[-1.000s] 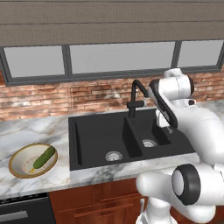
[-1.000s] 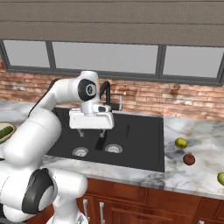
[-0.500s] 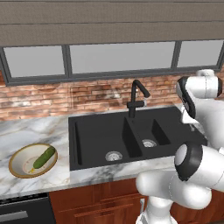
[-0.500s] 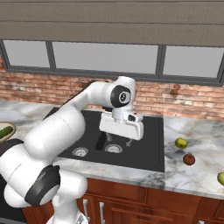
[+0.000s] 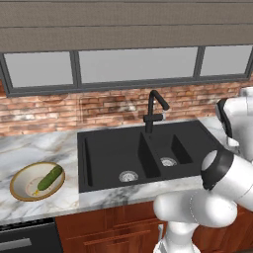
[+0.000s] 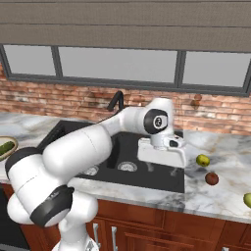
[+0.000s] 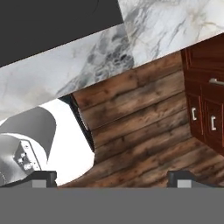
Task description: There is a mixed pile of frozen fruits and vegetables on the counter. Locate all the frozen vegetables and place the items in a bowl on the counter. Take all the frozen fruits and defrost them in a running sink.
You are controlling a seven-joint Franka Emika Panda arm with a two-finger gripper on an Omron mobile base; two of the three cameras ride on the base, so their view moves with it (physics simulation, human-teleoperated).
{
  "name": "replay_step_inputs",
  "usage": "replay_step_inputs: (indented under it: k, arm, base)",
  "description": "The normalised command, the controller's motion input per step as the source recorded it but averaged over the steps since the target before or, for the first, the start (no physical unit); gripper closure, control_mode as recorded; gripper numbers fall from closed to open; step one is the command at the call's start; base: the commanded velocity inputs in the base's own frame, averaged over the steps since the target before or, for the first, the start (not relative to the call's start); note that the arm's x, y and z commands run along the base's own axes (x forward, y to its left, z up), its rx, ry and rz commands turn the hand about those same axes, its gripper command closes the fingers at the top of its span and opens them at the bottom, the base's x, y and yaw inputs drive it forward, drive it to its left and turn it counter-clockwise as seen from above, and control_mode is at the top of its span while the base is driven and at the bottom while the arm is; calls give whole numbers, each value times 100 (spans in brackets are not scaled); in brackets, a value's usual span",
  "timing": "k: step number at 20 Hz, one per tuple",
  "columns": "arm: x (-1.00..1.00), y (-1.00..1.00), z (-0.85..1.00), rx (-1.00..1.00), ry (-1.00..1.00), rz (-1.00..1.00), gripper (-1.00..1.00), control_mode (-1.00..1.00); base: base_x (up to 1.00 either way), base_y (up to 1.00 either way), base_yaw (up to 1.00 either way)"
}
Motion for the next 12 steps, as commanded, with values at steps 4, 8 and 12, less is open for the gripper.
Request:
replay_step_inputs:
  k: [4,8,12]
  arm:
    - [-10,-82,0,-18,-11,9,-100,-100]
    - [-8,-76,0,-6,-4,5,-100,-100]
    - [-1,-63,-1,0,0,0,-100,-100]
  base:
    - [0,0,0]
    - [0,0,0]
    - [0,0,0]
